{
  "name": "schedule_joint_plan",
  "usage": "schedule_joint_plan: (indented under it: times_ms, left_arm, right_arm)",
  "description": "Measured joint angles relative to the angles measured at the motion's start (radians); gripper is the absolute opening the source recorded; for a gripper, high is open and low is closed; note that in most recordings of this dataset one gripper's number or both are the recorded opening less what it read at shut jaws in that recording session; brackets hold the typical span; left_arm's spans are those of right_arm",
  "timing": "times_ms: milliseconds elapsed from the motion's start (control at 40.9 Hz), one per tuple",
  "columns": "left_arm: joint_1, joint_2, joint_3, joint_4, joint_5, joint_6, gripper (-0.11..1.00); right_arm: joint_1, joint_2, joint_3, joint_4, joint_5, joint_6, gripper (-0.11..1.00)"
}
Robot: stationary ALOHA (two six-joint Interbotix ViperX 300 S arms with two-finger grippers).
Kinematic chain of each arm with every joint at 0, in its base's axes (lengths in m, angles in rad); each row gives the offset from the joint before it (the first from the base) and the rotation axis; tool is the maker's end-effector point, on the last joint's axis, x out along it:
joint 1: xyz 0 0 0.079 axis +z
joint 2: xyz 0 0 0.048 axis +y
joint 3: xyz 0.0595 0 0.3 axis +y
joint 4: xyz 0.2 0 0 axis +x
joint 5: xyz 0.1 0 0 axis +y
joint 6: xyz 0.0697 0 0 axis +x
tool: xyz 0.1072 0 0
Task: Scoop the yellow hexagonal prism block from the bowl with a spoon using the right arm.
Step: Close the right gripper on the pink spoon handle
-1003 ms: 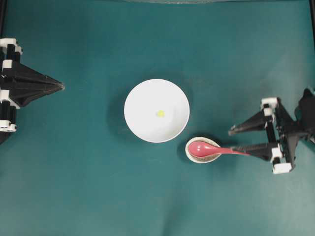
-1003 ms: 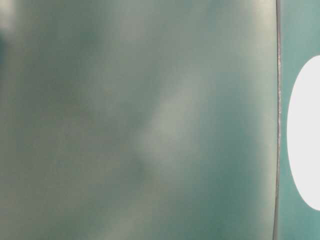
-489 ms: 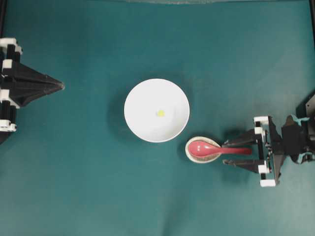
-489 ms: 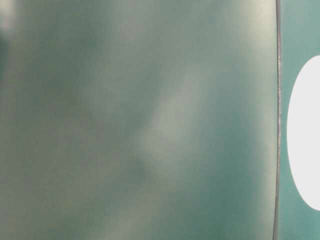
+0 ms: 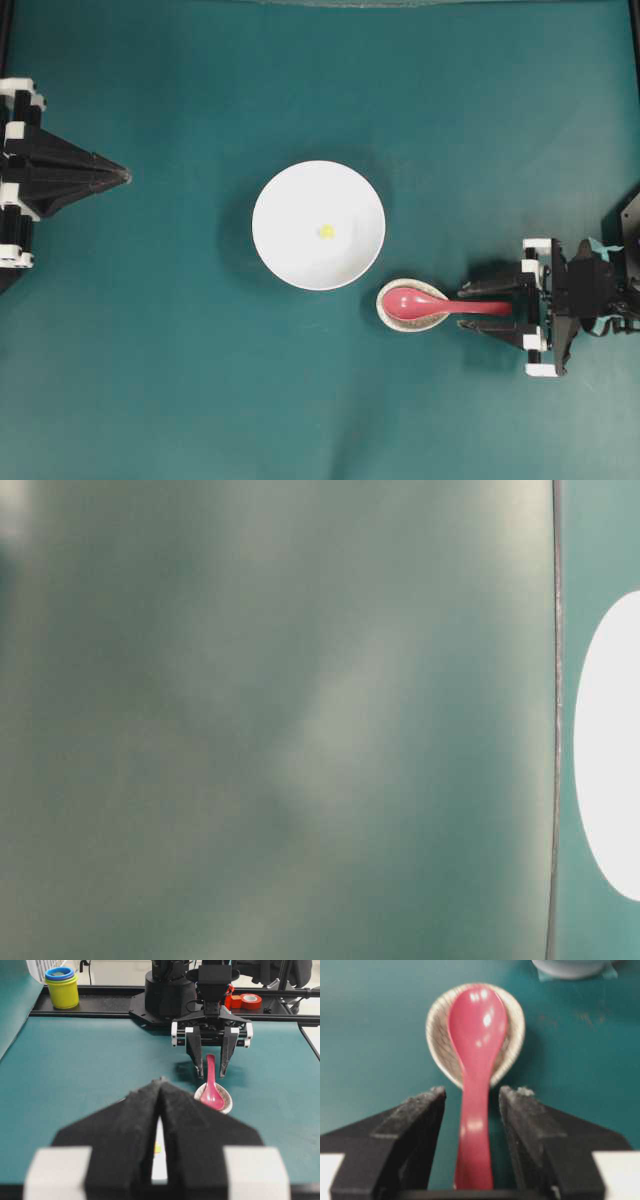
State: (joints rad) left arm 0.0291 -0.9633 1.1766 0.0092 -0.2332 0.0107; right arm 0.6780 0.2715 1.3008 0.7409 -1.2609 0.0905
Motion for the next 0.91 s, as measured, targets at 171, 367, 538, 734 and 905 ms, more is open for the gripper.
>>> schedule_joint_plan:
  times_ms: [171, 367, 538, 734, 905]
  left_arm:
    - [0.0, 0.0, 0.0, 0.0, 0.002, -0.002, 0.0]
    - [0.0, 0.0, 0.0, 0.002, 0.002, 0.0, 0.0]
    - [0.0, 0.0, 0.0, 0.0, 0.002, -0.002, 0.0]
    - [0.0, 0.0, 0.0, 0.0, 0.002, -0.002, 0.0]
    - [0.0, 0.0, 0.0, 0.0, 0.002, -0.002, 0.0]
  right_arm:
    - [0.0, 0.006, -0.002, 0.009, 0.005, -0.005, 0.54]
    - [0.0, 0.006, -0.003, 0.009, 0.005, -0.006, 0.54]
    - [0.0, 0.006, -0.003, 0.009, -0.002, -0.009, 0.54]
    - [0.0, 0.006, -0.003, 0.009, -0.017, -0.008, 0.54]
    - [0.0, 0.006, -0.003, 0.009, -0.018, -0.008, 0.52]
